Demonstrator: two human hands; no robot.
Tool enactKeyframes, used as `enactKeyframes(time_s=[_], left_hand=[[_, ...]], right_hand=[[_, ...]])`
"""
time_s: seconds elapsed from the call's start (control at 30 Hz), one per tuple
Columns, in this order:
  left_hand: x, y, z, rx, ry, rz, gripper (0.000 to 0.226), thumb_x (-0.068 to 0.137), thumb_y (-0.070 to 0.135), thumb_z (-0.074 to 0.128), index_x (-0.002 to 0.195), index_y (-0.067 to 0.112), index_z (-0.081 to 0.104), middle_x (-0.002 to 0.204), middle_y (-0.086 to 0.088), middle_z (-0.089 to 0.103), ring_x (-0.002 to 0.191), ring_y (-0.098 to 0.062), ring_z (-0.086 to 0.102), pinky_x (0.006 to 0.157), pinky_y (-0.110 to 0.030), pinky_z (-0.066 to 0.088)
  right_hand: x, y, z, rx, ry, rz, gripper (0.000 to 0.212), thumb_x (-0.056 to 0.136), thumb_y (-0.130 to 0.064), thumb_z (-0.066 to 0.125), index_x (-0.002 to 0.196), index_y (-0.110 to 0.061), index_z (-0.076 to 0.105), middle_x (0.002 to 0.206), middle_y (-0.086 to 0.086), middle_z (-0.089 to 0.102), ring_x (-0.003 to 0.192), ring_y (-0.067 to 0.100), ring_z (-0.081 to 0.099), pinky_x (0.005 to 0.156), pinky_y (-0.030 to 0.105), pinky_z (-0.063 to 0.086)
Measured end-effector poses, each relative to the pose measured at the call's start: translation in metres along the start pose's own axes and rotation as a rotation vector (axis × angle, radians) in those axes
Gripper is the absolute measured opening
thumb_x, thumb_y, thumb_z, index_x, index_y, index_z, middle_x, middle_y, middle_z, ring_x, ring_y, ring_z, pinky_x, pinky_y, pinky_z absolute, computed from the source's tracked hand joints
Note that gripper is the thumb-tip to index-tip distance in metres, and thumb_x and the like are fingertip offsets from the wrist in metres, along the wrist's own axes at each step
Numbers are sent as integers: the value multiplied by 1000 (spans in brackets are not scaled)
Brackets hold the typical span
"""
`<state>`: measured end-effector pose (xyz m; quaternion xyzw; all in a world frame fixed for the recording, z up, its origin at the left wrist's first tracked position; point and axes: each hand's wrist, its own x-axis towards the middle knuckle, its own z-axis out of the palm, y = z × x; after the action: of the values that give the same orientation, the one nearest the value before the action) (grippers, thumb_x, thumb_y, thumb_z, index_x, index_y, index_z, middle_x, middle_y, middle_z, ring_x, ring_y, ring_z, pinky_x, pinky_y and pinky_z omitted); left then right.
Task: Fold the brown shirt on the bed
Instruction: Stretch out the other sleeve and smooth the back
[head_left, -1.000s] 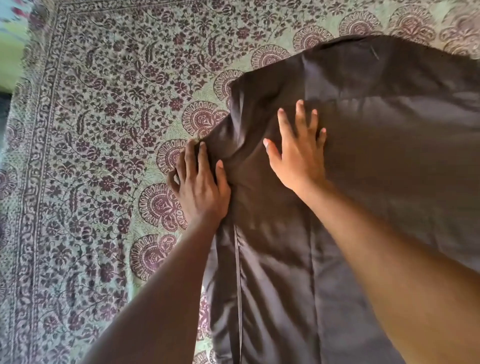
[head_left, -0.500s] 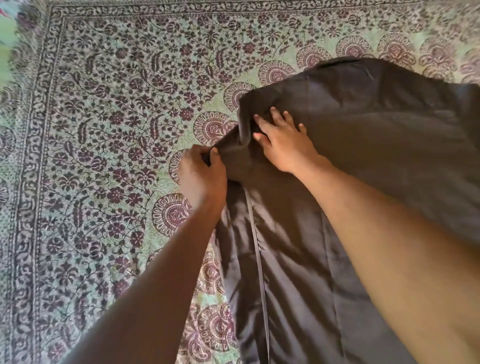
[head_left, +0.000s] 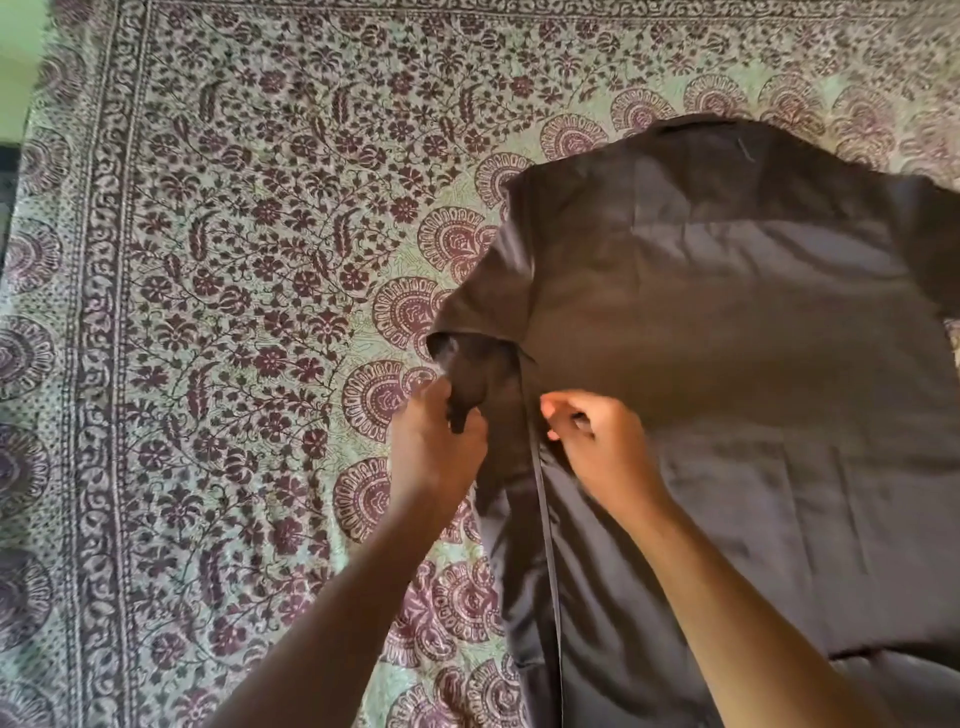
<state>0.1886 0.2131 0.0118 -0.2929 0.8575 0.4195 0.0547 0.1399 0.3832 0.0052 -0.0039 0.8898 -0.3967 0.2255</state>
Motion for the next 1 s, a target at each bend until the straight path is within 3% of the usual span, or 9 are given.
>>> enactKeyframes(time_s=[0.1, 0.23, 0.33, 0.43, 0.53, 0.63, 0.8, 0.9, 1.0], left_hand=[[-13, 6, 3, 67, 65, 370, 20, 86, 3, 64, 105, 6, 63, 100, -6, 56, 72, -30, 57, 62, -40, 51], [-38, 7, 15, 114, -71, 564, 44, 94, 10, 59, 137, 16, 51, 127, -8, 55, 93, -30, 68, 71, -44, 65], [-57, -3, 18, -70, -8, 377, 38, 93, 14, 61, 130, 12, 52, 122, -3, 53, 103, -19, 60, 84, -39, 63], [-63, -17, 16, 5, -37, 37, 56, 88, 33, 76, 132, 17, 46, 122, -2, 51, 114, -19, 50, 92, -41, 52], [-66, -22, 13, 94, -195, -19, 28, 92, 38, 74, 106, 16, 64, 89, 3, 60, 88, -23, 67, 78, -39, 58], [-67, -22, -8, 52, 50, 152, 5, 94, 15, 69, 91, 12, 67, 80, 3, 64, 63, -15, 62, 62, -42, 61], [-36, -27, -69, 218, 619, 472, 45, 62, -11, 67, 104, 2, 75, 97, -16, 61, 92, -22, 48, 65, -37, 49], [-30, -34, -73, 471, 394, 691, 35, 74, -4, 83, 107, 1, 73, 98, -17, 63, 94, -30, 58, 71, -49, 57], [-28, -61, -66, 559, 12, 604, 38, 80, 15, 82, 115, 14, 69, 110, -6, 66, 97, -27, 67, 78, -48, 60]], right_hand=[[12, -37, -2, 70, -40, 24, 77, 92, -72, 48, 79, 2, 66, 73, 19, 69, 72, 29, 70, 73, 46, 55], [38, -90, -5, 79, -108, 102, 67, 89, -65, 65, 52, -13, 45, 45, -9, 44, 46, 8, 44, 57, 31, 35], [59, -91, 2, 101, -32, 136, 30, 88, -30, 74, 69, -9, 65, 67, 1, 66, 72, 20, 65, 64, 30, 44], [56, -93, 4, 510, 21, 255, 16, 91, -12, 67, 76, -8, 64, 85, 14, 67, 89, 29, 67, 72, 39, 47], [48, -90, -7, 956, 19, 319, 18, 97, 4, 59, 89, -10, 66, 84, 10, 71, 82, 24, 71, 67, 35, 57], [43, -79, -21, 1248, 160, 374, 13, 97, 3, 59, 96, -3, 70, 88, 11, 77, 78, 21, 76, 70, 34, 63], [35, -72, -21, 1412, 270, 499, 12, 101, -1, 57, 101, -2, 69, 82, 12, 77, 78, 24, 75, 71, 40, 65], [28, -72, -10, 1321, 307, 625, 12, 98, -5, 63, 107, -6, 70, 90, 12, 78, 83, 27, 75, 71, 45, 64], [22, -71, 3, 1240, 303, 643, 10, 93, -11, 74, 103, -12, 71, 98, 11, 77, 82, 27, 74, 66, 45, 63]])
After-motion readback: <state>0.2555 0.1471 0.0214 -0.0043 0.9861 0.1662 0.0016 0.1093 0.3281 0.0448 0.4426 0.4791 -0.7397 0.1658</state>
